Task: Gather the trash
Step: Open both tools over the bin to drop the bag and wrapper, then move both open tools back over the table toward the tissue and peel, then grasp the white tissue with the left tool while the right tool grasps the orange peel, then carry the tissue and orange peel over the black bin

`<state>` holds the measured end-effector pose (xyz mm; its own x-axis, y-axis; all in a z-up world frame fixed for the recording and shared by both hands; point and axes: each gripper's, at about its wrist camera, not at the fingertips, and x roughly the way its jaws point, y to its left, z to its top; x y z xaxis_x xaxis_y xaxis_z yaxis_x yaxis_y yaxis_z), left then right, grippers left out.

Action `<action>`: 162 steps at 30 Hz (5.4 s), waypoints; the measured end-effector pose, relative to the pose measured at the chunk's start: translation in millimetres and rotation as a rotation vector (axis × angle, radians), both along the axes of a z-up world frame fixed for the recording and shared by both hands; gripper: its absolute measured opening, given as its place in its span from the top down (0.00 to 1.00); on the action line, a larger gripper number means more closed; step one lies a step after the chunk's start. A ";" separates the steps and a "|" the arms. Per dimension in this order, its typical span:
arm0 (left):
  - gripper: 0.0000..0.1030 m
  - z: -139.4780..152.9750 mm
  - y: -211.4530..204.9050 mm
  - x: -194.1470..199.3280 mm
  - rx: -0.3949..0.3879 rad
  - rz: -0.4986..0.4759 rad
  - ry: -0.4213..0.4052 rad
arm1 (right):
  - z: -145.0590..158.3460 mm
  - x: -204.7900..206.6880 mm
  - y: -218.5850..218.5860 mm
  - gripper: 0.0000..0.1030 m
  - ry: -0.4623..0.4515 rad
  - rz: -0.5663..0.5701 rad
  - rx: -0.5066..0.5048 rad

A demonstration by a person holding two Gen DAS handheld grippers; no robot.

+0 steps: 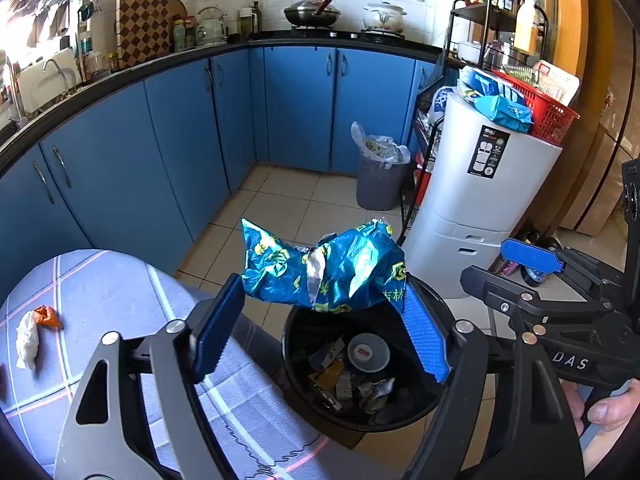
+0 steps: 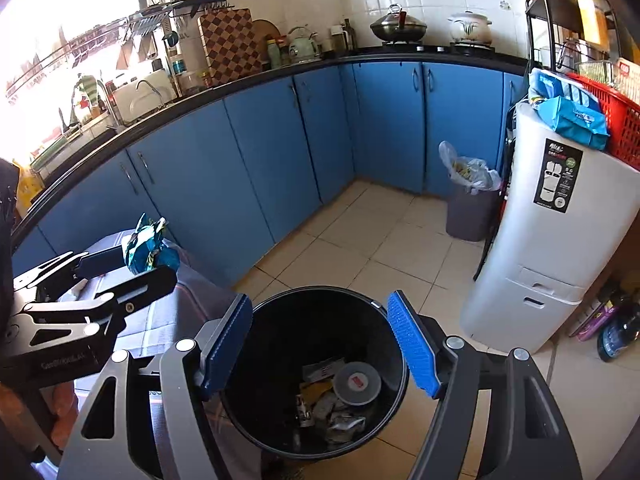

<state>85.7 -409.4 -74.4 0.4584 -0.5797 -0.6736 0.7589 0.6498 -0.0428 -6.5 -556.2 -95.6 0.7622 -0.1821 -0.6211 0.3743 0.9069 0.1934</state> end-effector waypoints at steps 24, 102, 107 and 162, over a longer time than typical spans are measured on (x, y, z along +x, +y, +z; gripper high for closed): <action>0.05 -1.4 116.3 49.2 0.016 0.322 -0.008 | 5.2 43.7 77.9 0.34 0.025 0.184 -0.028; 0.71 -30.7 223.0 157.0 0.033 0.399 0.118 | -15.4 214.9 208.3 0.92 0.236 0.338 -0.086; 0.70 -26.8 196.7 145.0 0.045 0.348 0.105 | -12.0 199.2 186.0 0.92 0.233 0.297 -0.079; 0.70 -7.5 -6.2 30.7 0.126 0.008 0.032 | -4.6 58.3 37.8 0.92 0.208 0.008 -0.026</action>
